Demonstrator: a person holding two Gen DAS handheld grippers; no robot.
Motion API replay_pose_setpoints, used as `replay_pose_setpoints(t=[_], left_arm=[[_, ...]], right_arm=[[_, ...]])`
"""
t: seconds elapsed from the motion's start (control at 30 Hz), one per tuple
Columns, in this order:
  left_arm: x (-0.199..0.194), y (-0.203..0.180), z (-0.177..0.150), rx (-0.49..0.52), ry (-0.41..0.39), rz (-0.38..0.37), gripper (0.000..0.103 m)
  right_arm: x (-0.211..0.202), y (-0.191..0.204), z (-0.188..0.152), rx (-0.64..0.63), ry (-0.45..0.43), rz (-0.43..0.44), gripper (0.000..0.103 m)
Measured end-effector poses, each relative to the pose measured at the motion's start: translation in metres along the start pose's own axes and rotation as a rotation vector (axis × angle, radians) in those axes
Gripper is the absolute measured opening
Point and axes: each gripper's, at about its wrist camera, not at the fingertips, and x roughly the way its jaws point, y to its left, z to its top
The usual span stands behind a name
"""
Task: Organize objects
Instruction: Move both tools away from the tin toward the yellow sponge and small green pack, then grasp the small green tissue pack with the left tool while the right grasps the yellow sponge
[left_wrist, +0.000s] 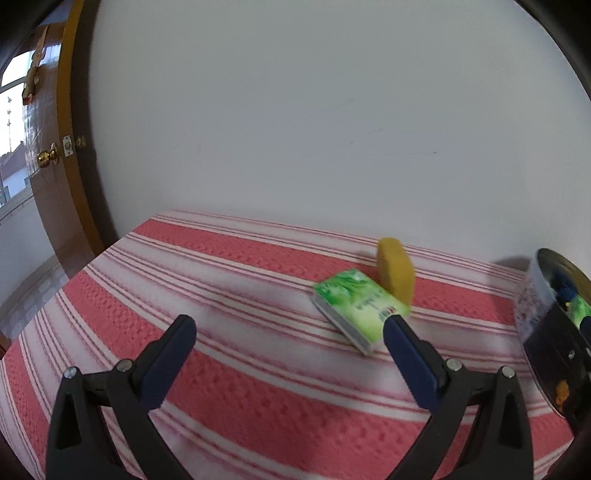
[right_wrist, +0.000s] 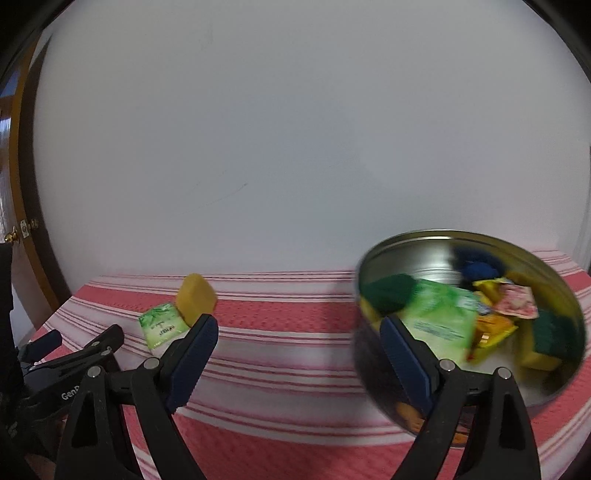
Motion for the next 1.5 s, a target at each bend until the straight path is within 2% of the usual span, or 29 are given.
replay_pose_setpoints(t=[0.2, 0.37, 0.6, 0.83, 0.97, 1.1, 1.27, 1.37, 1.5], left_arm=[[0.028, -0.005, 0.012, 0.012, 0.054, -0.009, 0.102], [0.046, -0.016, 0.022, 0.021, 0.067, -0.012, 0.102], [0.081, -0.035, 0.025, 0.059, 0.207, -0.071, 0.102], [0.09, -0.03, 0.027, 0.081, 0.231, -0.135, 0.103], [0.088, -0.02, 0.033, 0.182, 0.169, -0.022, 0.103], [0.094, -0.008, 0.035, 0.156, 0.188, -0.055, 0.103], [0.093, -0.003, 0.036, 0.199, 0.182, -0.059, 0.103], [0.094, 0.007, 0.038, 0.183, 0.207, -0.071, 0.103], [0.097, 0.012, 0.036, 0.112, 0.231, -0.105, 0.103]], right_arm=[[0.032, 0.016, 0.009, 0.003, 0.039, 0.042, 0.091], [0.056, 0.023, 0.013, -0.003, 0.069, 0.067, 0.091], [0.063, 0.026, 0.015, 0.015, 0.099, 0.085, 0.09], [0.078, 0.026, 0.015, 0.04, 0.137, 0.109, 0.09], [0.081, 0.034, 0.015, 0.037, 0.153, 0.135, 0.09], [0.086, 0.043, 0.015, 0.027, 0.163, 0.168, 0.09], [0.103, 0.056, 0.017, 0.027, 0.201, 0.22, 0.09], [0.117, 0.064, 0.019, 0.036, 0.233, 0.239, 0.09], [0.14, 0.076, 0.017, 0.029, 0.307, 0.278, 0.09]])
